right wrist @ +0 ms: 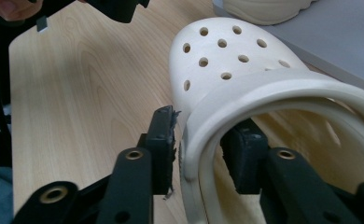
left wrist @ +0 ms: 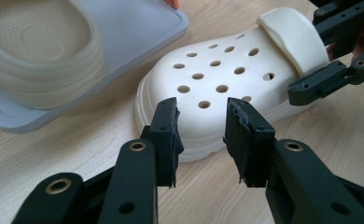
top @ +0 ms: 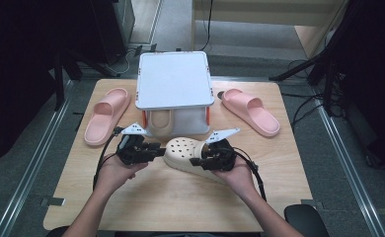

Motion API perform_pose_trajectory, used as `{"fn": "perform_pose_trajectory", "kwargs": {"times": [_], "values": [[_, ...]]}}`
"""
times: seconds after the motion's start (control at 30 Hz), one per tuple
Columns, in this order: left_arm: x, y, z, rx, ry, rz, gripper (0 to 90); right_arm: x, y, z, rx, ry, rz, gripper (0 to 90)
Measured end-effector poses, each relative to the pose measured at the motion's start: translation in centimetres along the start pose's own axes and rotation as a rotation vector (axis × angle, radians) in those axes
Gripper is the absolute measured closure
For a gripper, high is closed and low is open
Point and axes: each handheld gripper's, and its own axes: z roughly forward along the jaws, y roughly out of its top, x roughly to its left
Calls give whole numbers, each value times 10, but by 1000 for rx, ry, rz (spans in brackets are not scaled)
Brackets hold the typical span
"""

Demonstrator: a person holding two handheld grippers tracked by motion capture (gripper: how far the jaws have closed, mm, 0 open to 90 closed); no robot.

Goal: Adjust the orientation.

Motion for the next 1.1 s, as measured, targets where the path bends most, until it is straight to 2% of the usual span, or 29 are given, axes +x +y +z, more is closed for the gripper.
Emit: {"fn": "perform_pose_trajectory", "kwargs": {"times": [0.17,0.33,0.47,0.57,0.63,0.8,0.93,1.1], "values": [[0,2,3,16,-12,-18,659,-4,-1,-18,-24,-6,19,614],[-4,5,8,19,-14,3,682,-6,-4,-36,-58,-5,11,617],[-6,3,10,9,-14,17,720,-7,-7,-47,-67,-12,-7,659],[-5,4,12,4,-13,27,759,-11,-8,-56,-85,-20,5,717],[-5,4,14,5,-21,24,780,-15,-10,-62,-94,-43,7,770],[-7,2,20,19,-20,27,808,-29,-11,-65,-103,-89,34,886],[-9,-2,24,17,-17,22,815,-43,-6,-60,-111,-126,40,900],[-10,-7,28,29,-14,4,835,-55,-3,-50,-126,-144,63,899]]}}
